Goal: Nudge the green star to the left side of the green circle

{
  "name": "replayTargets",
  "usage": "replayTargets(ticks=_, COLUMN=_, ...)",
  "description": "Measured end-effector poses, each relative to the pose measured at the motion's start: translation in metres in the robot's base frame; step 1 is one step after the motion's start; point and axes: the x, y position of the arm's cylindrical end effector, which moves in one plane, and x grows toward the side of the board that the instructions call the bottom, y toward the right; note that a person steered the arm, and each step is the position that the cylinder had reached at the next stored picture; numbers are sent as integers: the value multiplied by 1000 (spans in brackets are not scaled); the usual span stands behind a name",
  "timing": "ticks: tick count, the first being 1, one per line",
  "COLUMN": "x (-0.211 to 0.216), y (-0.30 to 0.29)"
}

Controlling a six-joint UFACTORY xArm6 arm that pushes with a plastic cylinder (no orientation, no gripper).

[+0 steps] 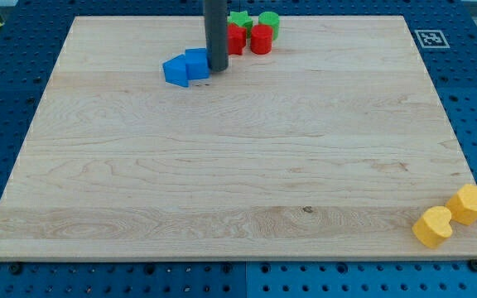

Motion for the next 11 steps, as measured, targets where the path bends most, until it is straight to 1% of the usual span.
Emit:
replayTargets(ticks=1, x=3, y=-22)
replayTargets(ticks=2, x=3, y=-29)
replayTargets(ticks=3, x=-15, y=-24)
replayTargets(ticks=4, x=-44, y=-24)
replayTargets(ticks=5, x=-48, y=-24)
replayTargets(ticks=7, x=-89, y=-27)
replayTargets(ticks=9, x=-92, y=12)
replayTargets(ticks=11, x=-93, y=10)
